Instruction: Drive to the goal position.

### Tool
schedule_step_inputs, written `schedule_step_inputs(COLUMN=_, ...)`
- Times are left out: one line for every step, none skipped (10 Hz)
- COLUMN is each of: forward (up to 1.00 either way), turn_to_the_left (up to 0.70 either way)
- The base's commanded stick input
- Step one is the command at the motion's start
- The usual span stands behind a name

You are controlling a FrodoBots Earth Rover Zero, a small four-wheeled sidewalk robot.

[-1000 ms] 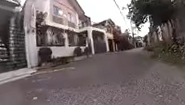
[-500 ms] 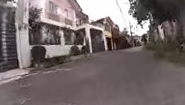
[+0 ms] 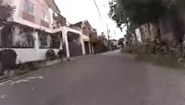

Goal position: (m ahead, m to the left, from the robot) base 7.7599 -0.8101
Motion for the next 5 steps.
schedule_step_inputs(forward=1.0, turn_to_the_left=0.0)
schedule_step_inputs(forward=1.0, turn_to_the_left=0.0)
schedule_step_inputs(forward=1.0, turn_to_the_left=0.0)
schedule_step_inputs(forward=1.0, turn_to_the_left=0.0)
schedule_step_inputs(forward=1.0, turn_to_the_left=0.0)
